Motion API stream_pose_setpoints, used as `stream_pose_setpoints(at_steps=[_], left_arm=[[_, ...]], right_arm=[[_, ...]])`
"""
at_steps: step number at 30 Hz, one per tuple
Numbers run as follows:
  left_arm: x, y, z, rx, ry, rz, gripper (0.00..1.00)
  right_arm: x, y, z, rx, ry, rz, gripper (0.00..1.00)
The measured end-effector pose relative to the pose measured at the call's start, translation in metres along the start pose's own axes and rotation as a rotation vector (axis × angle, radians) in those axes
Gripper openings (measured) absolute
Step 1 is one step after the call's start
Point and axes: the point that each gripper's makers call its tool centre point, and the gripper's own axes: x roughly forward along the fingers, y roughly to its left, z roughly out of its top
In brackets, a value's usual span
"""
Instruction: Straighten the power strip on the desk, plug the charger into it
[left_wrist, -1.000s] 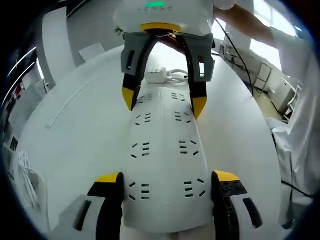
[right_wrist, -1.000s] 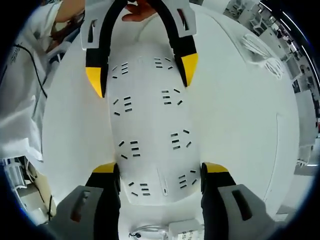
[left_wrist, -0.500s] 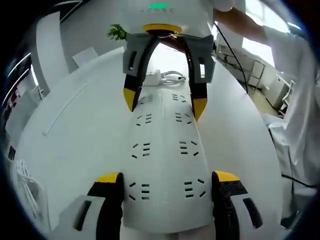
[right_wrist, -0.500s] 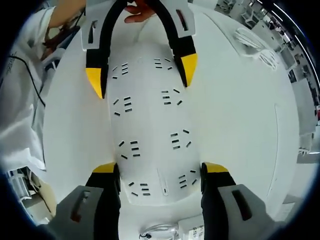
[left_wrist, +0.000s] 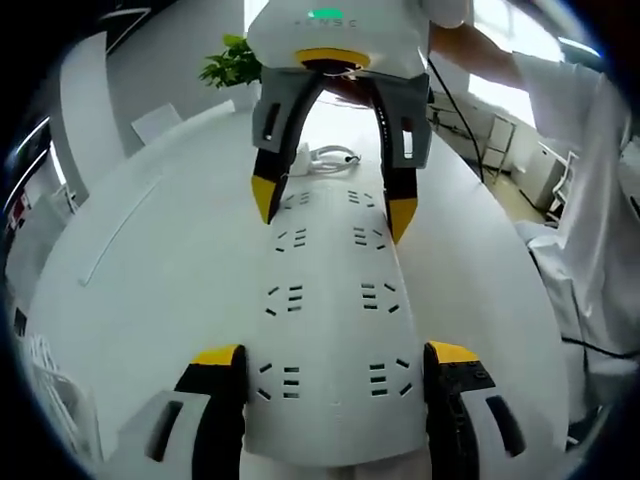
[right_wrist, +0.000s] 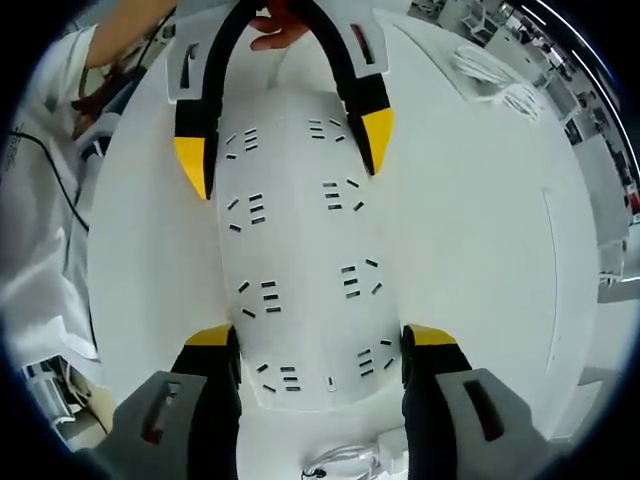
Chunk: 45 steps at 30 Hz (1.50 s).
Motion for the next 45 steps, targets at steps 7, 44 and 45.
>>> stream_pose_setpoints(at_steps=[7, 44, 45], left_arm=[[0.000, -0.002, 0.000, 0.014, 0.006, -0.006, 0.74], [0.001, -0.005, 0.000, 0.070, 0.013, -0.048, 0.73], [0.001, -0.004, 0.000, 0.070, 0.013, -0.048, 0.73]], right_arm=[[0.000, 0.002, -0.001, 0.028, -0.006, -0.007, 0.64], [-0.004, 0.017, -0.003, 0.167, -0.025, -0.055, 0.64], [-0.004, 0.017, -0.003, 0.169, -0.025, -0.056, 0.64]])
